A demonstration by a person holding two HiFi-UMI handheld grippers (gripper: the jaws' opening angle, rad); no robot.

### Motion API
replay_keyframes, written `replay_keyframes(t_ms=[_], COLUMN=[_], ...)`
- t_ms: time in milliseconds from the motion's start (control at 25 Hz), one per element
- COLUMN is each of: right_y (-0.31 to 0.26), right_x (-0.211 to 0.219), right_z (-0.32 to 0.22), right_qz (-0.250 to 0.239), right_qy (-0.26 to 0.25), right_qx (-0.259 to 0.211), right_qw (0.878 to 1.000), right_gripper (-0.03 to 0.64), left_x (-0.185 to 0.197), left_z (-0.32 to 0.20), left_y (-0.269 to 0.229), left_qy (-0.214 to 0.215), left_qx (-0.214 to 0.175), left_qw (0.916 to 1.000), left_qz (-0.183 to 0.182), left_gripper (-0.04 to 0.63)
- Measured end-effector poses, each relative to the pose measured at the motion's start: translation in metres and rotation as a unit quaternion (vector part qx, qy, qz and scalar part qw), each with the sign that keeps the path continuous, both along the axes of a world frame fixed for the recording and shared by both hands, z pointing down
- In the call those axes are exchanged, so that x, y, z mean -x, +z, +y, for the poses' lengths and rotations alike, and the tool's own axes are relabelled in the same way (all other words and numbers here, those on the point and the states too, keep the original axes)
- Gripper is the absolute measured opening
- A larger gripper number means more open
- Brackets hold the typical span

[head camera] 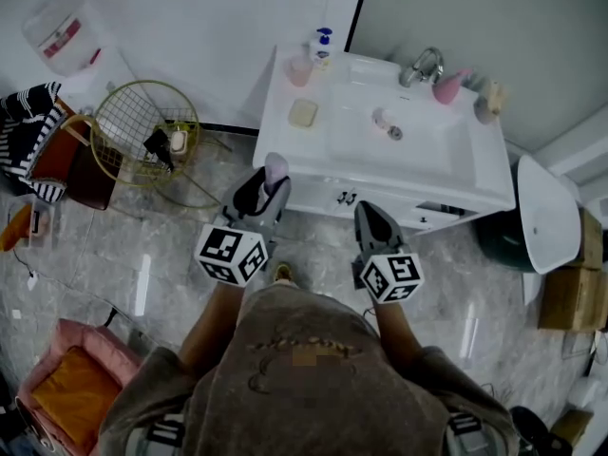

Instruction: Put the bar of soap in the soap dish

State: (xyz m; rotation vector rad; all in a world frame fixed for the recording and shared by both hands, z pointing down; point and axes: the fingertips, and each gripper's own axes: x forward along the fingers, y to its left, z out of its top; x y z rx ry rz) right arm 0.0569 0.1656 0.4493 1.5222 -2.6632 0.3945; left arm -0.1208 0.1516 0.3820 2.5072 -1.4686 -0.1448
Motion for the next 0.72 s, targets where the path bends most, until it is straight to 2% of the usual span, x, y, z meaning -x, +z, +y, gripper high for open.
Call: replay_keyframes(t_ms=[320,720], right_y=[-0.002,0.002], right_x=[0.02,0.015], right_z=[-0.05,-0.094], right_qz=[0.0,0.001], right_qy=[0.026,0.041], right_qx=[0.0,0.004], right_qw=[1.0,0.999], right_gripper=[0.002,0.002], left_x=[0.017,0.016], left_z=[-0.058,-0.111], left_y=[0.003,0.009], left_qy=[0.025,0.033], left_qx=[0.007,0.011], left_qw=[0.9997,0.9994], left_qz=[0.001,-0.002], left_gripper=[0.179,0.179])
